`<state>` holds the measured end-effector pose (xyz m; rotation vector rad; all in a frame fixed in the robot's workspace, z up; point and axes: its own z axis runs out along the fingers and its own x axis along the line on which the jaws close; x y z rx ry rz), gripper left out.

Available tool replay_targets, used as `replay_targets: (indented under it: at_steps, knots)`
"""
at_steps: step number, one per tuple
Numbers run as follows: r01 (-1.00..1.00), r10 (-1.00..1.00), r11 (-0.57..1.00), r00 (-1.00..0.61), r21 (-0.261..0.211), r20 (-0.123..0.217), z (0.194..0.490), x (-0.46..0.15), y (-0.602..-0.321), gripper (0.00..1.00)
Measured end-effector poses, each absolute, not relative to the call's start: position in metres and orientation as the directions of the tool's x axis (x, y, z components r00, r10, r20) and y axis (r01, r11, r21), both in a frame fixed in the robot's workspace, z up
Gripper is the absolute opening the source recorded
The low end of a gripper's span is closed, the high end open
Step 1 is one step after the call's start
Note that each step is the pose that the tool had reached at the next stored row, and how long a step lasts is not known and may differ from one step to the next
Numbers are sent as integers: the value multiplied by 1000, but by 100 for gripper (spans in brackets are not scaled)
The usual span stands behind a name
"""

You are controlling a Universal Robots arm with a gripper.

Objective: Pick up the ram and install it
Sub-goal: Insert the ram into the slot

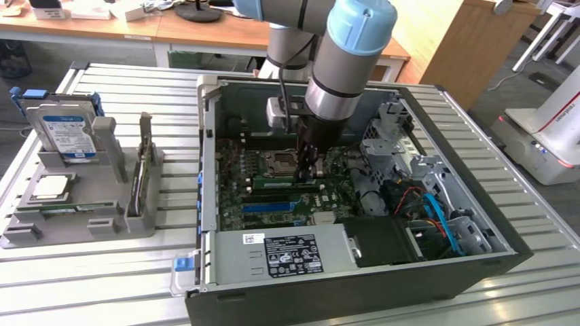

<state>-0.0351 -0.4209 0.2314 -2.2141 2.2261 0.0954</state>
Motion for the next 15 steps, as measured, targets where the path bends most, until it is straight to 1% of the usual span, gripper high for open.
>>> replay_targets:
  at_steps: [15]
  knots:
    - [-999, -999, 4, -6, 43, -43, 231, -35, -422, 12]
